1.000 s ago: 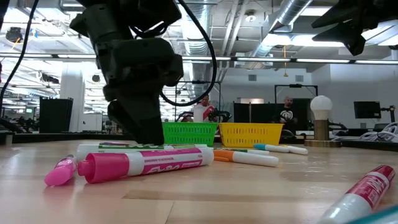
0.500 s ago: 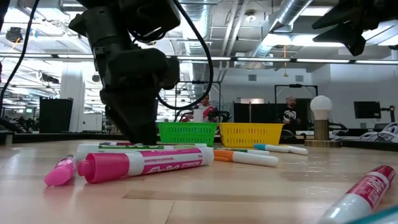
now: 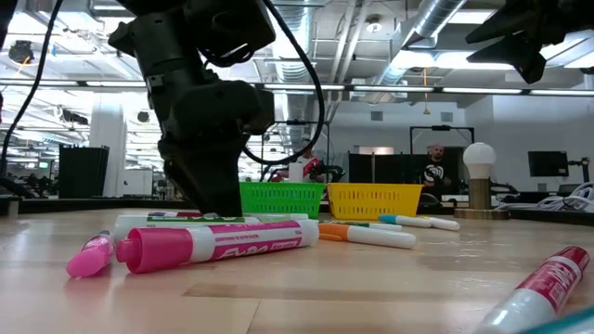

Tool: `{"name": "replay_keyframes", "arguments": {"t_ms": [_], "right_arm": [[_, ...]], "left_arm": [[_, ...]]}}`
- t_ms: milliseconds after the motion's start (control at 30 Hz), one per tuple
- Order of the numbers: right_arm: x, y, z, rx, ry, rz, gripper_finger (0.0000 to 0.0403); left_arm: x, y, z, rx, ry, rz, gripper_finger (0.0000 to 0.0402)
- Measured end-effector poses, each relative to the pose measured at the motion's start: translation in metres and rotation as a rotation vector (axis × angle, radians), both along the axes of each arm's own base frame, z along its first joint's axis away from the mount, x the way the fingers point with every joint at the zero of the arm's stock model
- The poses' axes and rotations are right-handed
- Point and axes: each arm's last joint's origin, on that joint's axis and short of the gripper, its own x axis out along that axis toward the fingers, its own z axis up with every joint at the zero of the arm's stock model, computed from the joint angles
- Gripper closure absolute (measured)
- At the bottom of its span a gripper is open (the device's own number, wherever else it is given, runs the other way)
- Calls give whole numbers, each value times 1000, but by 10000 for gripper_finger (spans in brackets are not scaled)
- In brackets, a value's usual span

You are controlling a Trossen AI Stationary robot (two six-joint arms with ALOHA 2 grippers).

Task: Pick & Place Markers
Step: Put the red highlighter in the blue bin

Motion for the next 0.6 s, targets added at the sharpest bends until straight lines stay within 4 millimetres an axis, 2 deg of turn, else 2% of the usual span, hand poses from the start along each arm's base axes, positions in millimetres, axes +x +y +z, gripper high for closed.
{"name": "replay_keyframes", "arguments": {"t_ms": [200,467,600], "right_arm": [[0,0,0,1,-1,0,241],[0,0,0,2,-1,-1,241],[0,0,0,2,-1,-1,241]], "left_arm": [[0,1,-3,24,4,8,232],[-2,2,-1,21,5,11,333],[-4,5,14,-7,-28,4,337]]}}
